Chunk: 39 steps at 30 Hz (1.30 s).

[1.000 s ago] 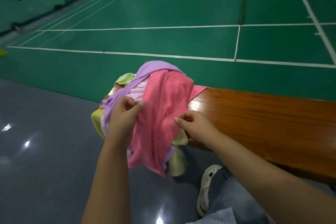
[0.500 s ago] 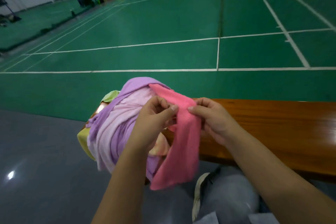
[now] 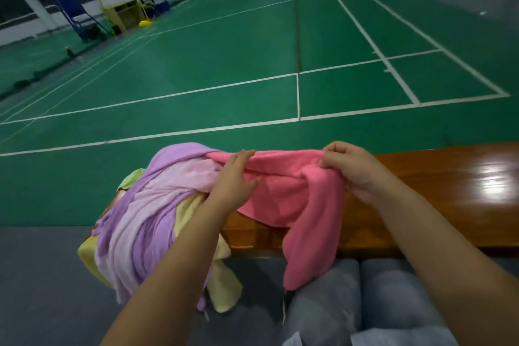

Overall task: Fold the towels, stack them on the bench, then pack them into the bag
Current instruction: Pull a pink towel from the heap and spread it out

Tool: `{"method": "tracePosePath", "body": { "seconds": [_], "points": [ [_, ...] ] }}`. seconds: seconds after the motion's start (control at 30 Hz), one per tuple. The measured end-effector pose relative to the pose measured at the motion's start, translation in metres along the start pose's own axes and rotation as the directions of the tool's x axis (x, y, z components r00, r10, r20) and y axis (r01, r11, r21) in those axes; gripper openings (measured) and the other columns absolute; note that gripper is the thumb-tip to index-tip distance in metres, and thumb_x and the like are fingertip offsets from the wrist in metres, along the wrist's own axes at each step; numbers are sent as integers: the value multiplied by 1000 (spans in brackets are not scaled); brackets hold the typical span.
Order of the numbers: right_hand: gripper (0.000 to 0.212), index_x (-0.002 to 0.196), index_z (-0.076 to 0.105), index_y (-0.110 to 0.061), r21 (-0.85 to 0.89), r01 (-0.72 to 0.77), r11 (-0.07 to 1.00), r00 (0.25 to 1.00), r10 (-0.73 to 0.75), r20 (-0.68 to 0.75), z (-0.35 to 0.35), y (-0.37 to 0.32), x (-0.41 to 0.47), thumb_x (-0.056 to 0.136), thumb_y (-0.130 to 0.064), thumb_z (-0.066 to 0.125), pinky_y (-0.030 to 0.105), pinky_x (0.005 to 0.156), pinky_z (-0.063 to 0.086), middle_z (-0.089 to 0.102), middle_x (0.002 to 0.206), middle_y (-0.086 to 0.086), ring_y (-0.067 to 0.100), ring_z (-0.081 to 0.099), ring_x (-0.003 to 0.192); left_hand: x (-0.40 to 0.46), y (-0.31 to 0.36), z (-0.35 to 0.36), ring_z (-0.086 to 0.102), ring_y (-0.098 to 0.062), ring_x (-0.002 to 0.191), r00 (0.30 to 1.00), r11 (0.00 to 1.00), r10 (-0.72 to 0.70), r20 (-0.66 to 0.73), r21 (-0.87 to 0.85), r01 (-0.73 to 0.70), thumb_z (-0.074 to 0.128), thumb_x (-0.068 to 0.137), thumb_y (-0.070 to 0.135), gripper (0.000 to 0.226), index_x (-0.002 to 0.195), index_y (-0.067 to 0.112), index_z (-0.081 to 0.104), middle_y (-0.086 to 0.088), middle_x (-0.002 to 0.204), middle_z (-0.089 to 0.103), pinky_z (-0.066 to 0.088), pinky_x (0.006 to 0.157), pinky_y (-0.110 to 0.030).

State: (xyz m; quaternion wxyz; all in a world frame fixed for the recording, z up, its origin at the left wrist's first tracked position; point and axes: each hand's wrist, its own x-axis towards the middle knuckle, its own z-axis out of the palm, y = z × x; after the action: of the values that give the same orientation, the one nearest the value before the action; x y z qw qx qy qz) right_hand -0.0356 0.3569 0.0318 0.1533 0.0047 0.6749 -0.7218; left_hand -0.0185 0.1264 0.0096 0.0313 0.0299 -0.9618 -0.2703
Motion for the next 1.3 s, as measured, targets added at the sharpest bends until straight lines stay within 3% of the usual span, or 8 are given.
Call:
{"method": "tracePosePath", "body": {
  "seconds": [0.2, 0.3, 0.47, 0.6, 0.73, 0.97, 1.1, 1.3],
  "points": [
    [29, 62, 51, -15, 34, 111, 993, 990, -108, -87, -56, -52, -6, 80, 9, 53, 17, 41, 33, 48, 61, 3, 9, 41, 51, 54, 25, 25, 26, -23, 143, 971, 947, 63, 229, 294, -131, 60, 89, 27, 41, 129, 27, 56, 1, 142, 49, 22, 113, -57],
    [29, 61, 51, -16, -21, 154, 988, 967, -155, -205, -81, -66, -5, 80, 6, 55, 15, 40, 33, 49, 56, 0, 7, 42, 48, 50, 47, 42, 59, -23, 103, 949, 968, 92, 303, 195, -156, 56, 88, 32, 18, 95, 19, 66, -5, 102, 67, 42, 88, -32],
    [21, 67, 56, -20, -375, 169, 912, 851, -327, -411, -111, -63, 11, 76, -6, 67, 20, 51, 38, 53, 63, -5, 8, 46, 59, 25, 78, 67, 41, -15, 67, 908, 984, 174, 380, -29, -177, 58, 91, 15, 32, 64, 22, 42, 8, 62, 42, 31, 54, -24],
    [13, 91, 66, -16, -698, 110, 707, 872, -405, -273, -106, -27, 21, 79, -11, 67, 22, 71, 39, 64, 87, 2, 18, 57, 85, 9, 89, 84, 45, -20, 73, 803, 932, 248, 541, 94, -351, 54, 94, 22, 25, 71, 21, 45, 2, 71, 49, 30, 61, -30],
    [47, 128, 56, -15, -903, 85, 421, 996, -54, 69, -98, 29, 12, 82, -14, 62, 26, 94, 43, 60, 127, 7, 23, 56, 114, -1, 77, 98, 56, -19, 111, 695, 903, 155, 702, 185, -387, 52, 93, 19, 30, 121, 20, 63, 0, 123, 62, 43, 94, -28],
    [53, 136, 47, -23, -931, -72, 359, 970, -193, -150, -150, 77, 7, 84, -15, 59, 35, 103, 39, 46, 140, 5, 26, 45, 125, 22, 27, 100, 46, -19, 126, 928, 858, 153, 340, 420, -296, 55, 84, -1, 55, 133, 24, 52, 3, 141, 46, 41, 105, -34],
    [65, 143, 33, -29, -935, -295, 199, 956, 51, -290, -173, 99, 5, 84, -28, 60, 46, 104, 38, 39, 141, 10, 34, 40, 127, 36, -11, 97, 41, -23, 132, 932, 849, 25, 361, 485, -211, 49, 87, 6, 52, 135, 26, 49, 1, 145, 43, 35, 109, -40],
    [31, 117, 60, -10, -791, -260, 554, 929, -78, -361, -175, 105, 7, 91, -26, 58, 33, 84, 46, 61, 118, 12, 32, 57, 105, 37, -26, 92, 56, -19, 99, 957, 933, 0, 291, 345, -104, 51, 95, 23, 14, 103, 26, 62, 4, 111, 59, 47, 87, -33]
  ]
}}
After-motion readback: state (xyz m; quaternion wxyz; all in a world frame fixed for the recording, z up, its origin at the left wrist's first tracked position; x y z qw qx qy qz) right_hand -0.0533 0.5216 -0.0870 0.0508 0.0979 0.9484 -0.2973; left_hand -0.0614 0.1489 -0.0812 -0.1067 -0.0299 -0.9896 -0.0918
